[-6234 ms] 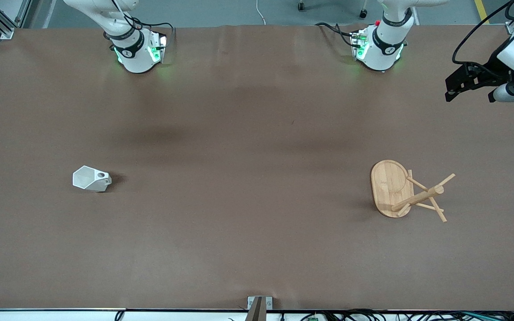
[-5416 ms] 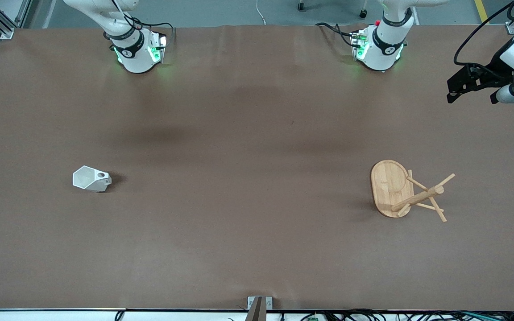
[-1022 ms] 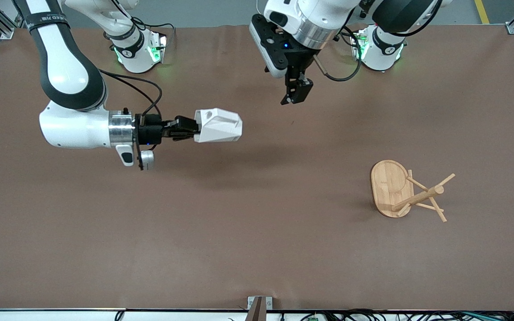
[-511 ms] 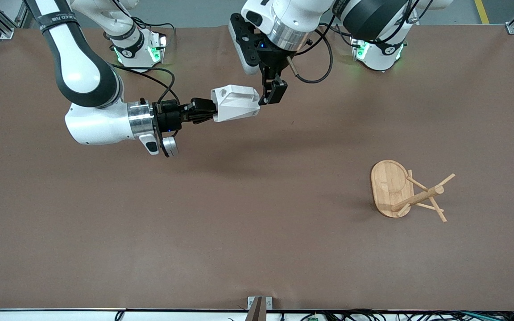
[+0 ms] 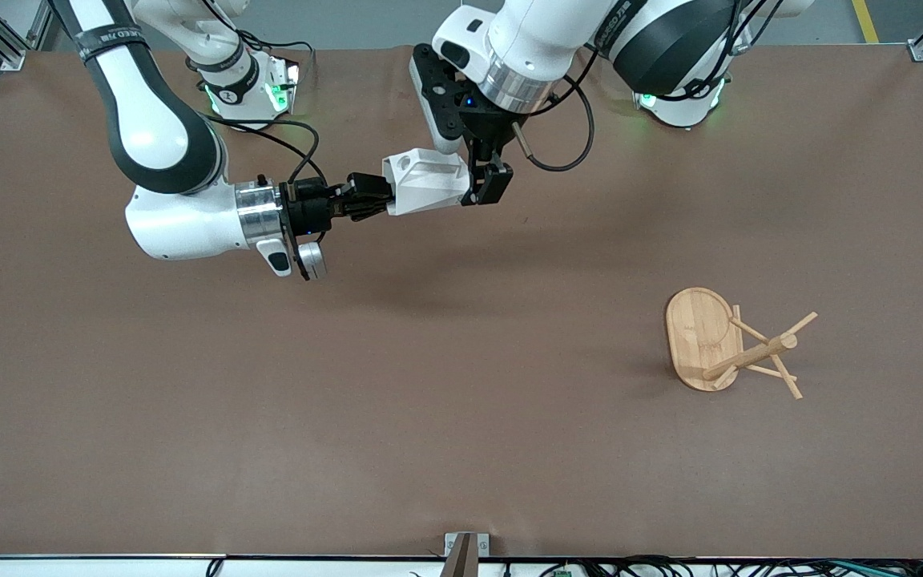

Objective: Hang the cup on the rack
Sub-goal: 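Grasp the cup's free end with the left gripper beside the right gripper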

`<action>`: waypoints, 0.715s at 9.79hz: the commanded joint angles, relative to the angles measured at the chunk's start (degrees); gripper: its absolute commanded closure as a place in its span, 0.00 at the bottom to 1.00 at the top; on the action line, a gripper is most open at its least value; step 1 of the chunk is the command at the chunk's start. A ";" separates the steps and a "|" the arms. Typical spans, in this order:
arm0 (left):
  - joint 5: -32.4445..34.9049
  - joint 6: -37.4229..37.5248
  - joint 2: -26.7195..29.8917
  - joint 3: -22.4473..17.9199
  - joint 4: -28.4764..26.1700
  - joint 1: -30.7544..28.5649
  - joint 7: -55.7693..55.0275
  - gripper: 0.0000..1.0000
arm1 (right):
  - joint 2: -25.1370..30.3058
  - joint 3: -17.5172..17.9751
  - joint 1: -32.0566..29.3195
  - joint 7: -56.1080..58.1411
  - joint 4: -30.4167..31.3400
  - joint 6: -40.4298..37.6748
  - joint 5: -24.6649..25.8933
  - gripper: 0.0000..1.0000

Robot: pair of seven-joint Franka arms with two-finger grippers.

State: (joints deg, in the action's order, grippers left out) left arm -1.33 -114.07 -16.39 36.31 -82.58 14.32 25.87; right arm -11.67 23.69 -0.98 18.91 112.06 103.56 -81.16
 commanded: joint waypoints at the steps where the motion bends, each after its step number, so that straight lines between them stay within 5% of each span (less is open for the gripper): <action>1: 1.25 -0.28 -2.06 0.16 0.13 0.89 0.15 0.00 | 2.27 0.30 -0.16 1.30 2.02 -0.20 -2.68 0.99; 7: 0.19 -1.76 -5.22 0.16 0.05 1.67 0.67 0.03 | 2.71 0.30 0.28 1.39 2.02 -0.20 -2.68 0.99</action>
State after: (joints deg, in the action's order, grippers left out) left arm -1.33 -114.60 -18.73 36.33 -82.47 15.13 25.87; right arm -11.46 23.71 -0.59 19.64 112.59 103.96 -81.78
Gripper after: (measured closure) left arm 0.022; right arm 0.934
